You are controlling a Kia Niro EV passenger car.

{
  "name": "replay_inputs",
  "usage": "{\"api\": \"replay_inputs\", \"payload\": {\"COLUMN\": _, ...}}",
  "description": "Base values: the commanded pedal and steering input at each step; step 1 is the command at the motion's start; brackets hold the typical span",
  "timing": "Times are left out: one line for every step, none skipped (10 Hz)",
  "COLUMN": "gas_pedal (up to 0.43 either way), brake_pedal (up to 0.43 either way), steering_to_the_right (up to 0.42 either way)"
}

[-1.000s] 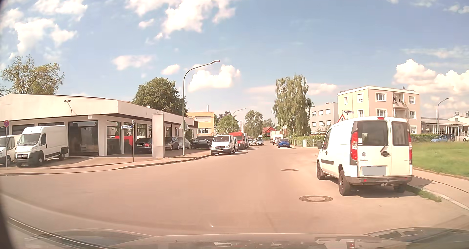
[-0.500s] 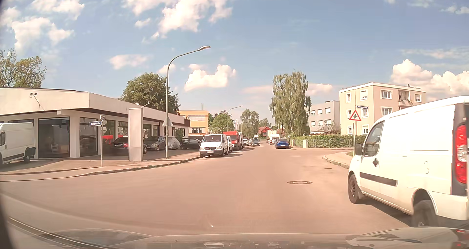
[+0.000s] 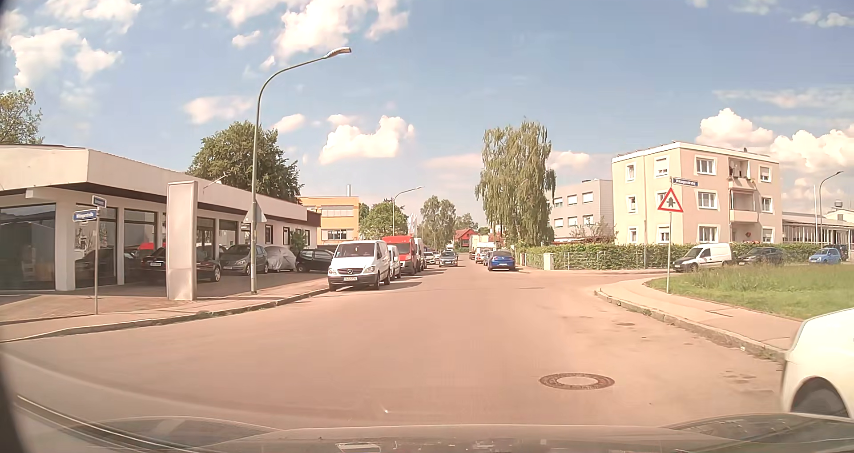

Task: Follow the waypoints while adhering to traffic rules and regulations

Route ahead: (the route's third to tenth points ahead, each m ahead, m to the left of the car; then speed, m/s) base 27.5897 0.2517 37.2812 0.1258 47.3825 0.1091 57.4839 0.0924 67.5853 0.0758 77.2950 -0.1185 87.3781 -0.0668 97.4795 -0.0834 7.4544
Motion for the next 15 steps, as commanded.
{"api": "replay_inputs", "payload": {"gas_pedal": 0.0, "brake_pedal": 0.018, "steering_to_the_right": 0.045}}
{"api": "replay_inputs", "payload": {"gas_pedal": 0.0, "brake_pedal": 0.018, "steering_to_the_right": 0.05}}
{"api": "replay_inputs", "payload": {"gas_pedal": 0.0, "brake_pedal": 0.018, "steering_to_the_right": 0.054}}
{"api": "replay_inputs", "payload": {"gas_pedal": 0.0, "brake_pedal": 0.018, "steering_to_the_right": 0.059}}
{"api": "replay_inputs", "payload": {"gas_pedal": 0.0, "brake_pedal": 0.018, "steering_to_the_right": 0.063}}
{"api": "replay_inputs", "payload": {"gas_pedal": 0.0, "brake_pedal": 0.018, "steering_to_the_right": 0.065}}
{"api": "replay_inputs", "payload": {"gas_pedal": 0.0, "brake_pedal": 0.03, "steering_to_the_right": 0.066}}
{"api": "replay_inputs", "payload": {"gas_pedal": 0.0, "brake_pedal": 0.11, "steering_to_the_right": 0.067}}
{"api": "replay_inputs", "payload": {"gas_pedal": 0.0, "brake_pedal": 0.146, "steering_to_the_right": 0.067}}
{"api": "replay_inputs", "payload": {"gas_pedal": 0.0, "brake_pedal": 0.146, "steering_to_the_right": 0.067}}
{"api": "replay_inputs", "payload": {"gas_pedal": 0.0, "brake_pedal": 0.146, "steering_to_the_right": 0.065}}
{"api": "replay_inputs", "payload": {"gas_pedal": 0.0, "brake_pedal": 0.146, "steering_to_the_right": 0.057}}
{"api": "replay_inputs", "payload": {"gas_pedal": 0.0, "brake_pedal": 0.146, "steering_to_the_right": 0.05}}
{"api": "replay_inputs", "payload": {"gas_pedal": 0.0, "brake_pedal": 0.152, "steering_to_the_right": 0.044}}
{"api": "replay_inputs", "payload": {"gas_pedal": 0.0, "brake_pedal": 0.159, "steering_to_the_right": 0.034}}
